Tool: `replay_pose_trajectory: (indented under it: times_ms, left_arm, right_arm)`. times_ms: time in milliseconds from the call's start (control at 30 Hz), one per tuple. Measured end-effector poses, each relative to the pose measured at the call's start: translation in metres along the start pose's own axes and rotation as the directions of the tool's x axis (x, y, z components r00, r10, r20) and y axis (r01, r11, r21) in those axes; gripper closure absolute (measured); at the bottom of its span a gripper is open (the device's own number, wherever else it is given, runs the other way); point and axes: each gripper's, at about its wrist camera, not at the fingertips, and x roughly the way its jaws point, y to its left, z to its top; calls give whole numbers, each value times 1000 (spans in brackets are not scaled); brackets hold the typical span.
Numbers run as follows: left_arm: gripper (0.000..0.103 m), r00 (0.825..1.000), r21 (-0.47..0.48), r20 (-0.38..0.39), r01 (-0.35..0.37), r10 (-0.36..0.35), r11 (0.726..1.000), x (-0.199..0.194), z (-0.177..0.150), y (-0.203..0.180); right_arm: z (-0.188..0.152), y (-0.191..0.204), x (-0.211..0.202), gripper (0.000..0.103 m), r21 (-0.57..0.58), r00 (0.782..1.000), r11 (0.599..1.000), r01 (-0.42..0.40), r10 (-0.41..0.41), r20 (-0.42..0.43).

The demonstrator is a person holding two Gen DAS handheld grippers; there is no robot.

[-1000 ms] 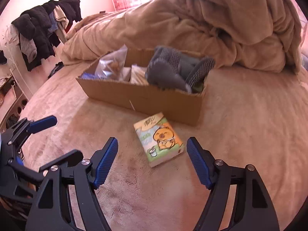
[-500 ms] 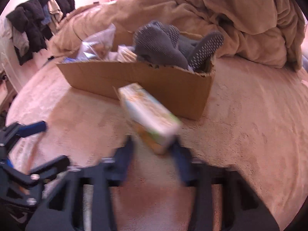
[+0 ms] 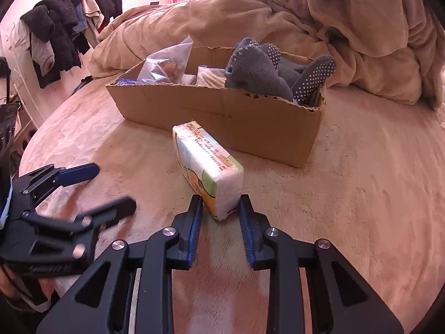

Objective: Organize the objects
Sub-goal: 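Grasp the yellow-green snack box with the right gripper, then lift the snack box and lower it into the cardboard box with the right gripper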

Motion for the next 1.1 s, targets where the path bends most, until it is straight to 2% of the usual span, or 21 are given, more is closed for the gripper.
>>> replay_pose_trajectory:
  times_ms: [67, 133, 267, 367, 467, 567, 700, 733, 800, 833, 867, 933, 1000, 1100]
  left_arm:
    - [44, 1000, -19, -5, 17, -17, 1000, -3, 6, 2]
    - [45, 1000, -20, 3, 30, -30, 999, -8, 15, 0]
    - [45, 998, 5, 53, 24, -25, 1000, -25, 45, -8]
    - [45, 996, 13, 91, 12, -13, 1000, -33, 76, -10]
    - [45, 993, 6, 115, 14, -14, 1000, -39, 98, -5]
    - [45, 993, 13, 120, 10, -12, 1000, -40, 107, -1]
    - [43, 996, 32, 94, -11, 8, 999, -31, 88, 0]
    - [42, 997, 34, 79, -13, 10, 999, -27, 80, -1]
    - [37, 999, 36, 49, -10, 8, 999, -17, 67, -1]
    - [33, 999, 35, 41, -9, 8, 999, -15, 62, -1]
    - [31, 999, 31, 38, -6, 5, 999, -13, 58, 0]
    - [24, 999, 22, 38, -5, 4, 1000, -14, 54, -1]
    - [23, 999, 16, 51, -2, 1, 1000, -20, 50, -1]
    - [17, 997, -3, 73, -13, 13, 1000, -30, 47, 2]
  right_arm:
    - [5, 2, -10, 76, -6, 1000, 1000, 6, -5, 18]
    - [15, 4, -26, 77, -5, 999, 1000, 5, -5, 47]
    - [43, 7, -50, 90, -16, 996, 1000, 12, -10, 94]
    - [70, 7, -63, 91, -28, 992, 999, 21, -18, 129]
    - [88, 4, -61, 91, -42, 992, 999, 12, -7, 123]
    - [86, 2, -50, 91, -36, 996, 999, 4, -1, 93]
    - [53, -11, -43, 90, 74, 995, 997, 31, -38, 90]
    - [48, -12, -44, 89, 87, 994, 996, 37, -45, 97]
    - [32, -9, -51, 72, 106, 992, 993, 56, -68, 109]
    - [28, -6, -54, 67, 103, 990, 993, 64, -76, 115]
    - [23, -3, -57, 61, 101, 989, 992, 73, -85, 124]
    - [18, 3, -62, 55, 97, 986, 992, 77, -90, 140]
    - [15, 12, -66, 44, 92, 984, 993, 73, -86, 154]
    - [16, 24, -61, 39, 66, 982, 992, 105, -114, 151]
